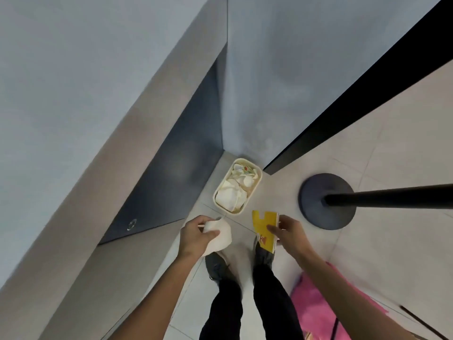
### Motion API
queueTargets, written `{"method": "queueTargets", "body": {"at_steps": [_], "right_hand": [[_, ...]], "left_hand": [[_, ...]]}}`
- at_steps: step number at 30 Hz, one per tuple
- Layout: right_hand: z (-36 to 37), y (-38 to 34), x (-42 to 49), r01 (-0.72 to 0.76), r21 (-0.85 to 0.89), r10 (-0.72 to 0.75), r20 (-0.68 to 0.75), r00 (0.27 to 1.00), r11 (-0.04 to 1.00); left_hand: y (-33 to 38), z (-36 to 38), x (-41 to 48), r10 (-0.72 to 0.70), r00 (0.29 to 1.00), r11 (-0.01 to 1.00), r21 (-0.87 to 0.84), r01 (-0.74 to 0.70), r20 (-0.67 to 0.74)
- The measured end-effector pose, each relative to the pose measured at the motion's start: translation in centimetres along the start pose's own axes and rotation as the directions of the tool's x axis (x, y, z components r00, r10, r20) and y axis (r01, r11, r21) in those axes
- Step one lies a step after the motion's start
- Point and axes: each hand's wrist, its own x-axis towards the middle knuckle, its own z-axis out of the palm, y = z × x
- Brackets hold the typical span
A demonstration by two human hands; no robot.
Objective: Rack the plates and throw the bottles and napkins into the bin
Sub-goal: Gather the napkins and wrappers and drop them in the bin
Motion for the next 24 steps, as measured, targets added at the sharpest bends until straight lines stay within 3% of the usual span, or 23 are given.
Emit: {"method": "queueTargets", "body": {"at_steps": [3, 9, 14, 18, 20, 24], "right_hand": [[1.1, 2.7, 7.2, -0.002, -0.024, 0.001, -0.052, 0.999, 1.000], [4.1, 4.3, 20.6, 0.088, -0.143, -0.091, -0.010, 0.996, 0.986], [5.8, 4.1, 27.0, 0.226, -0.293, -0.229, 0.025, 0.973, 0.929], [7.4, 3.5, 30.2, 0.238, -0.307, -0.220, 0.092, 0.971, 0.921], [7.5, 3.4, 30.7, 0.259, -0.402, -0.234, 0.111, 0.966, 0.879], [6.1, 4.0, 30.3, 0.399, -0.615, -0.444, 0.088, 0.892, 0.680]], "left_hand": [[-2.3, 2.8, 6.6, 0.018, 1.000, 0.999, 0.049, -0.019, 0.021], [-7.1, 9.3, 20.2, 0.093, 0.996, 0.993, 0.078, -0.093, -0.002], [-8.9, 13.3, 24.9, 0.206, 0.977, 0.976, 0.089, -0.201, -0.054], [-9.8, 14.8, 27.1, 0.229, 0.968, 0.968, 0.124, -0.216, -0.099], [-10.1, 15.0, 27.6, 0.232, 0.967, 0.954, 0.219, -0.205, -0.104], [-9.9, 14.9, 26.3, 0.364, 0.919, 0.879, 0.381, -0.285, -0.153]]}}
